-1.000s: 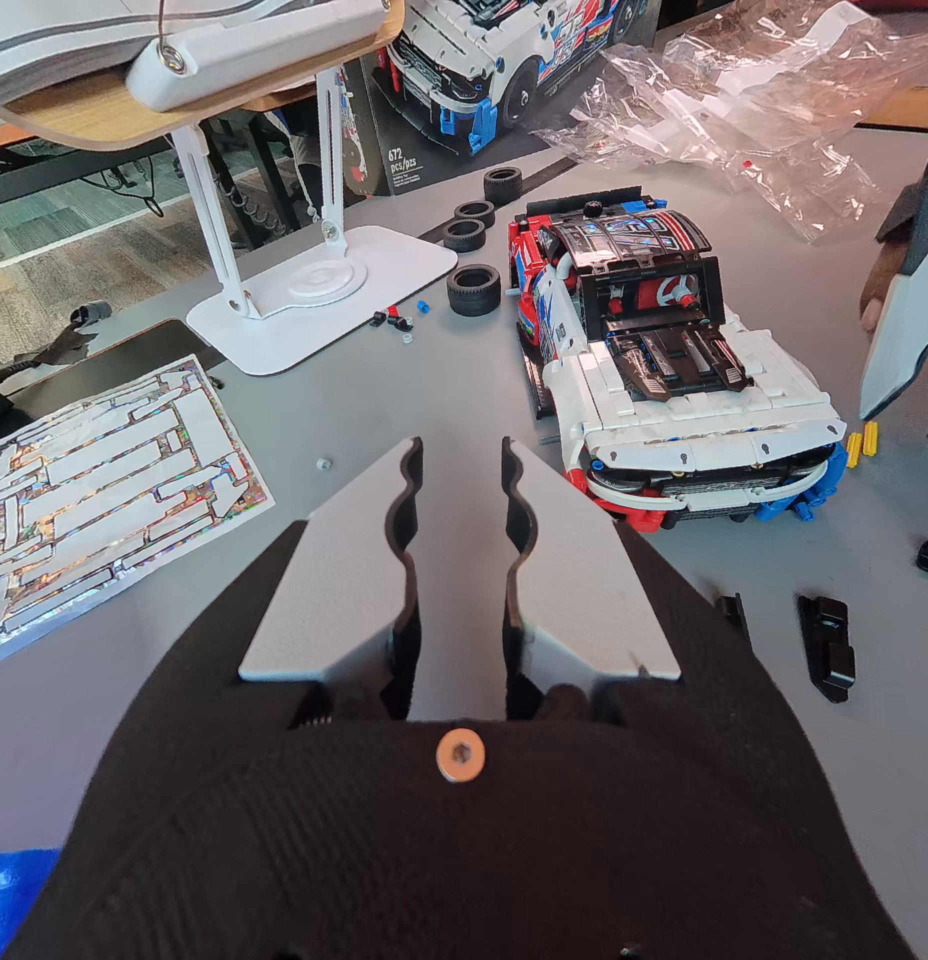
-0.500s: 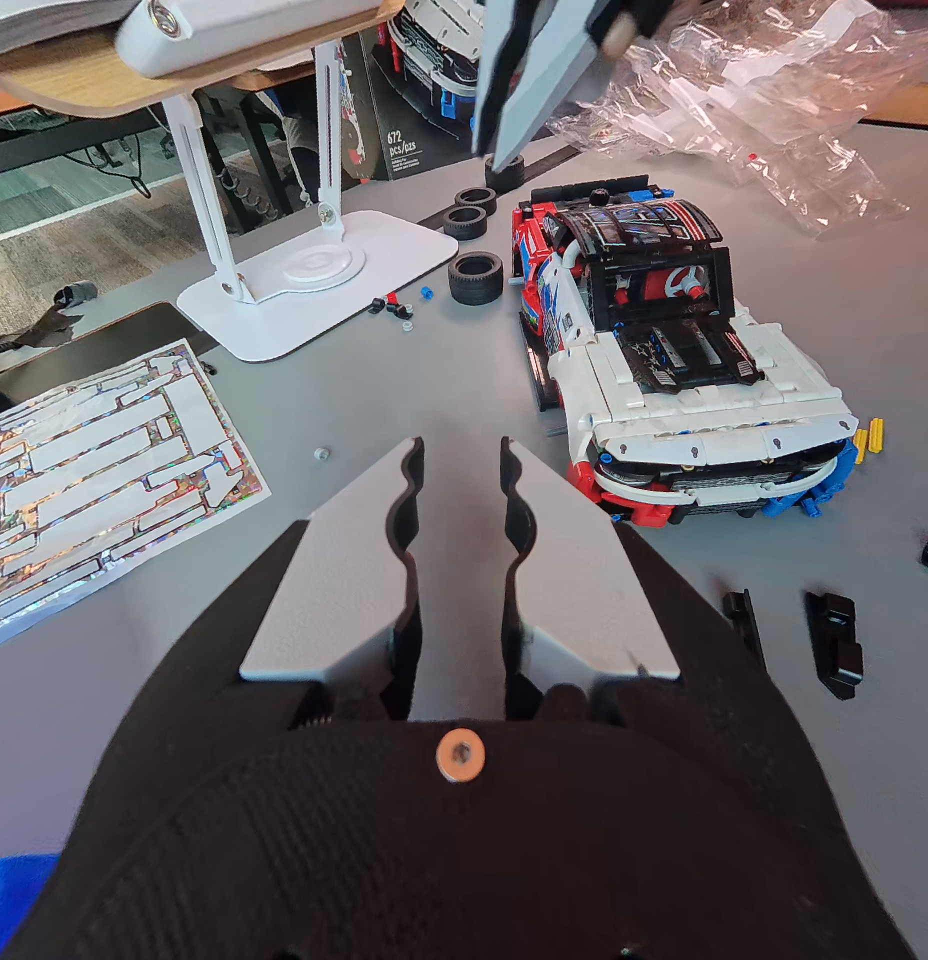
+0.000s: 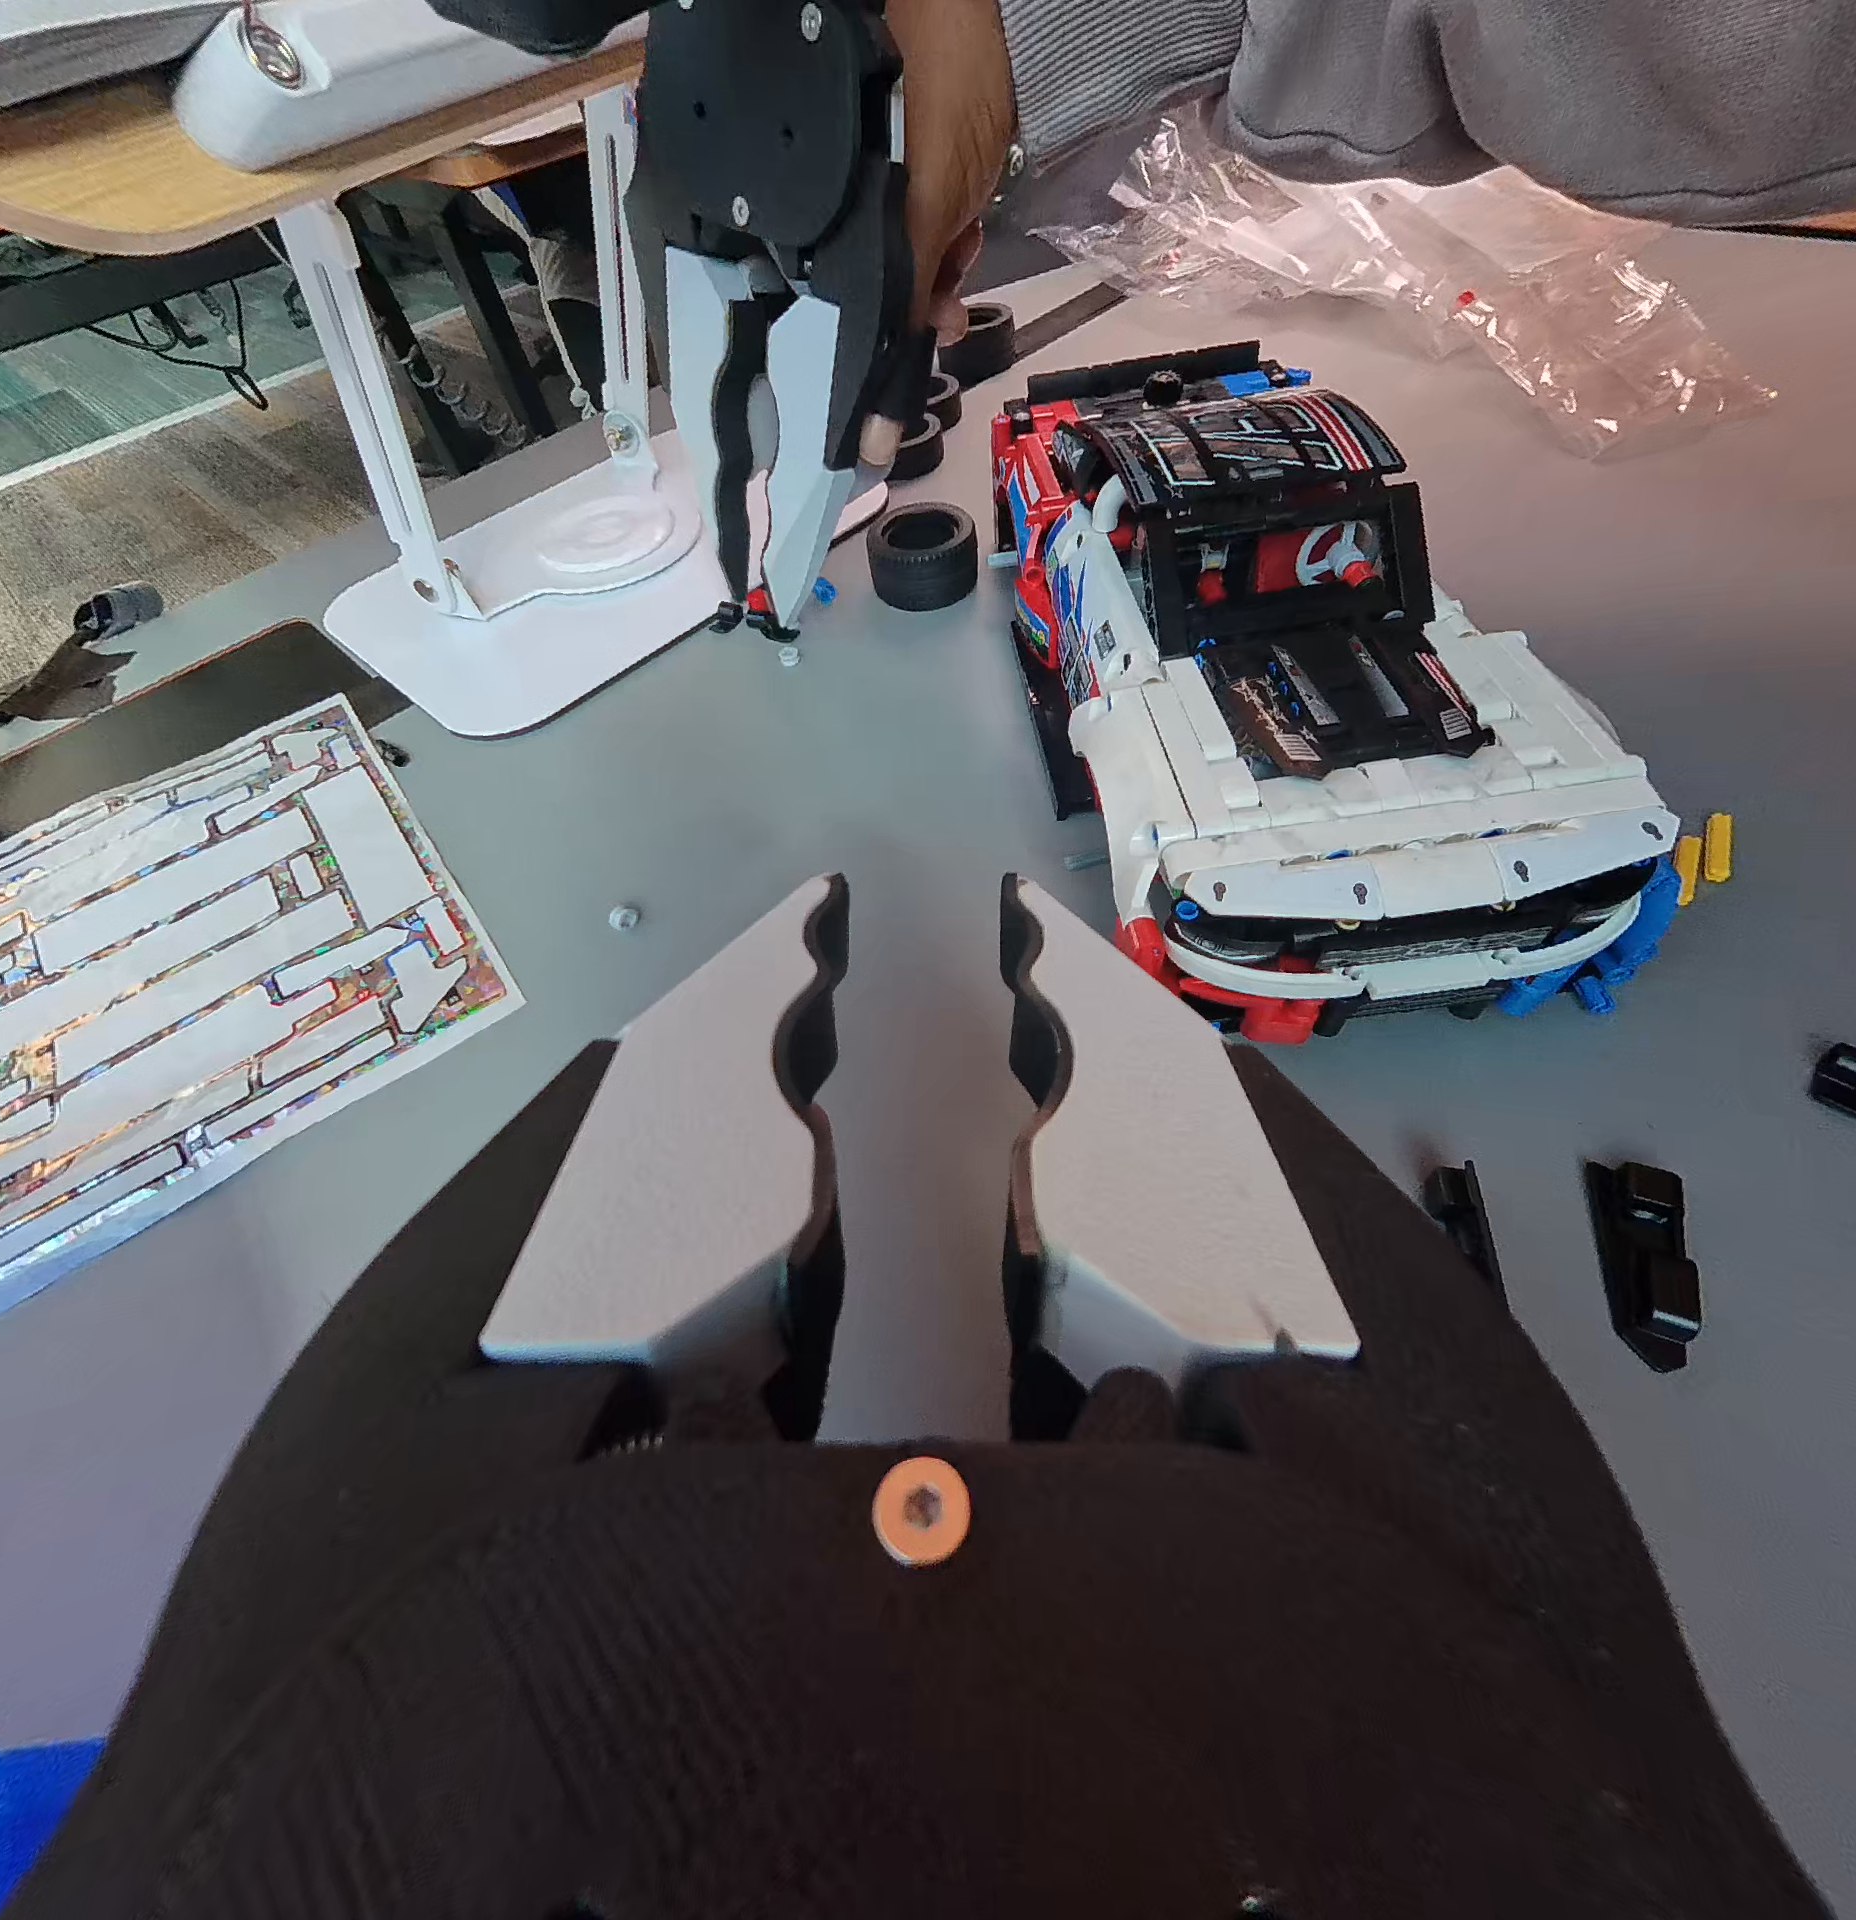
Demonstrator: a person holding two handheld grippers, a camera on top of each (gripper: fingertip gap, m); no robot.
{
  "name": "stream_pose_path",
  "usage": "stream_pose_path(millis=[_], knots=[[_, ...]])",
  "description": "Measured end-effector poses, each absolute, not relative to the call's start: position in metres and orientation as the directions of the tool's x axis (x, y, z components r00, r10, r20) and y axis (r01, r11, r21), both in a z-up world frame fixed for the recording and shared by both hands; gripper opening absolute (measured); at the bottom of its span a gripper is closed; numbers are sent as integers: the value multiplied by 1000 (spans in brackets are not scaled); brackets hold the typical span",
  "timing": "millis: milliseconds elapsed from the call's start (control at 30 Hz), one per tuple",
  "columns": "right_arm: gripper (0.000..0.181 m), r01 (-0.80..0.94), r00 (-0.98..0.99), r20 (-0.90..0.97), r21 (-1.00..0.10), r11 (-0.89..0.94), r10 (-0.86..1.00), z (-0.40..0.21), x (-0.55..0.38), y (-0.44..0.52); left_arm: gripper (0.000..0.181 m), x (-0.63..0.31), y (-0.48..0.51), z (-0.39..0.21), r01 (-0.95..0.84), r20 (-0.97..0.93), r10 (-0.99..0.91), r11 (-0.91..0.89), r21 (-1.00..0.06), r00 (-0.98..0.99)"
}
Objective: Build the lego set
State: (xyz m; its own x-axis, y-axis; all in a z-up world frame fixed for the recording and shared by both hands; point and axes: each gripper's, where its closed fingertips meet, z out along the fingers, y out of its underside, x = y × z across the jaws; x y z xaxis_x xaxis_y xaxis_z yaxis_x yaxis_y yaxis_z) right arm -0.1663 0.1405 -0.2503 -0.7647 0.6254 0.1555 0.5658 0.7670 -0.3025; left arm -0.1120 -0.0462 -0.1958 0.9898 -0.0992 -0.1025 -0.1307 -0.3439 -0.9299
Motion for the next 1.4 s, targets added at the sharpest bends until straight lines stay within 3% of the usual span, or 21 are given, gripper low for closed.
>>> stream_pose_path(millis=[33,367,533,600,767,933,1133,1233,1333,1400], knots=[[11,560,-772,156,-294,775,617,-252,-166,140,27,-111,-46,-195,-132,-103,-101,-342,-930,989],[4,578,-766,136,-280,767,628,-256,-161,140,27,-113,-46,-197,-129,-101,-97,-348,-928,990],[4,500,-781,70,-525,689,621,-184,-117,84,27,-115,-46,-199,-123,-97,-89,-355,-927,991],[4,472,-818,4,-568,675,575,-161,-70,53,27,-114,-46,-198,-119,-92,-93,-349,-930,991],[4,497,-848,-97,-484,720,521,-185,41,9,26,-107,-45,-197,-142,-109,-114,-344,-928,988],[5,555,-815,-93,-410,723,572,-241,88,1,26,-106,-45,-199,-164,-134,-110,-349,-923,985],[8,559,-807,-49,-382,736,588,-252,89,5,26,-110,-44,-206,-164,-138,-94,-374,-913,986],[13,504,-832,-41,-473,723,553,-209,65,-4,26,-112,-44,-208,-159,-136,-87,-379,-911,987],[7,434,-784,125,-590,681,608,-151,-9,13,26,-112,-43,-208,-153,-129,-89,-379,-913,988],[8,437,-723,256,-549,712,642,-144,-63,49,26,-112,-43,-208,-155,-129,-93,-381,-911,987]])
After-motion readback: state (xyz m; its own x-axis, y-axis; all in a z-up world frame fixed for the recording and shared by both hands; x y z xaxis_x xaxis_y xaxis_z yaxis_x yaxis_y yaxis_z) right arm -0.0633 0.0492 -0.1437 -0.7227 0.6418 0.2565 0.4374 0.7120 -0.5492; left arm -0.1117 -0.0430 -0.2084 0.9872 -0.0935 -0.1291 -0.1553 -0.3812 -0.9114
